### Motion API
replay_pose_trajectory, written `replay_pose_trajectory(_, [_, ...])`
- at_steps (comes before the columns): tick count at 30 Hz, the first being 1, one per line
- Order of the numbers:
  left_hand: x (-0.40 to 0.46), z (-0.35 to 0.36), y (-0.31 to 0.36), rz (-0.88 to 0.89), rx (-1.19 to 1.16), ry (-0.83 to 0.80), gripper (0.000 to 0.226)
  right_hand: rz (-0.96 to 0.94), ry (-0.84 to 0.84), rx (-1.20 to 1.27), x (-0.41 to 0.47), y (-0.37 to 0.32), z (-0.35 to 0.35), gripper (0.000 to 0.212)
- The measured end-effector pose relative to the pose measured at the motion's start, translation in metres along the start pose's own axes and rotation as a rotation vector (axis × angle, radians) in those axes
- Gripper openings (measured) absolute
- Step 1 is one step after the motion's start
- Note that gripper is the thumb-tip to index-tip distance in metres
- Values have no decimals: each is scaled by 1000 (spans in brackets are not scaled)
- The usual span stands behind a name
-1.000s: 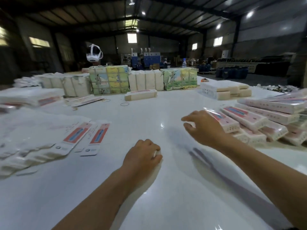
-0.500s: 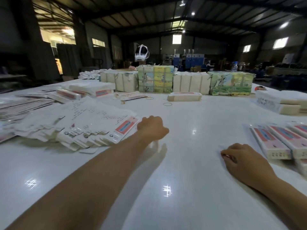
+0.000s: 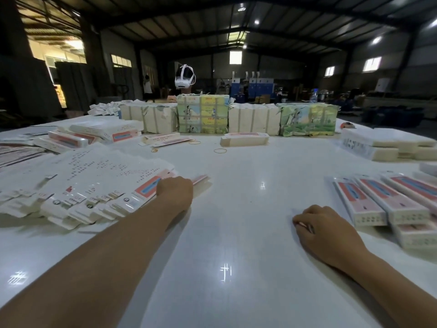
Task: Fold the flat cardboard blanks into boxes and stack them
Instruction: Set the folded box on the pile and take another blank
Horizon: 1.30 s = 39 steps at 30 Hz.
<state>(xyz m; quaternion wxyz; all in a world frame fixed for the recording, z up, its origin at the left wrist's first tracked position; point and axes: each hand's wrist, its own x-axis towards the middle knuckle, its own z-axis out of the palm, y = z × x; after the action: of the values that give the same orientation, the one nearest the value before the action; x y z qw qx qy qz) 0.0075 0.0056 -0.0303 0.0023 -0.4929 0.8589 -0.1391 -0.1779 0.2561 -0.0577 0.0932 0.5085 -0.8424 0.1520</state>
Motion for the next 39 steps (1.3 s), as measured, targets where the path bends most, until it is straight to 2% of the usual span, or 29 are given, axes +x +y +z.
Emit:
replay_pose_trajectory(2, [-9, -7, 7, -5, -115, 30, 28, 35, 29, 115, 1, -2, -1, 30])
replay_pose_trajectory(4, [-24, -18, 25, 65, -206, 112, 31, 94, 118, 309, 2, -3, -5, 30])
replay_pose_trajectory(6, [-44, -25, 48, 181, -243, 205, 39, 242, 163, 710, 2, -5, -10, 30])
replay_pose_trajectory(8, [-65, -27, 70, 292, -229, 288, 47, 497, 37, 1324, 2, -9, -22, 34])
replay_pose_trajectory(9, [-76, -27, 80, 347, -209, 336, 50, 590, -35, 1539, 1, -9, -27, 36])
replay_pose_trajectory(11, [-91, -23, 95, 453, -143, 434, 56, 658, -86, 1725, -1, -6, -34, 32])
replay_pose_trajectory(13, [-101, -15, 104, 526, -117, 479, 60, 673, -38, 1693, -4, -4, -34, 12])
replay_pose_trajectory(14, [-104, -13, 107, 540, -124, 477, 59, 670, -7, 1634, -5, -4, -33, 11])
replay_pose_trajectory(17, [-107, -7, 106, 526, -276, 434, 60, 605, 44, 1492, -9, -5, -29, 23])
replay_pose_trajectory(21, [-108, -4, 99, 449, -450, 410, 82, 372, -2, 1344, -14, -9, -27, 28])
replay_pose_trajectory(23, [-108, -5, 97, 418, -500, 435, 86, 266, 35, 1233, -16, -9, -25, 56])
replay_pose_trajectory(24, [-109, -7, 96, 408, -534, 441, 88, 220, 74, 1132, -16, -10, -24, 63])
replay_pose_trajectory(26, [-110, -10, 95, 387, -589, 466, 89, 132, 155, 875, -17, -13, -22, 56])
replay_pose_trajectory(28, [-112, -13, 95, 372, -596, 514, 89, 85, 166, 746, -19, -16, -21, 45])
replay_pose_trajectory(31, [-117, -15, 94, 368, -543, 603, 87, 117, 70, 839, -21, -18, -16, 43])
replay_pose_trajectory(35, [-119, -16, 92, 376, -453, 633, 85, 338, -182, 1535, -18, -23, -25, 23])
replay_pose_trajectory(36, [-119, -17, 92, 389, -440, 636, 84, 369, -225, 1641, -18, -22, -27, 17])
replay_pose_trajectory(37, [-119, -17, 92, 406, -443, 642, 83, 362, -252, 1664, -18, -19, -27, 14])
replay_pose_trajectory(39, [-119, -18, 91, 436, -487, 650, 81, 265, -287, 1546, -19, -16, -27, 17])
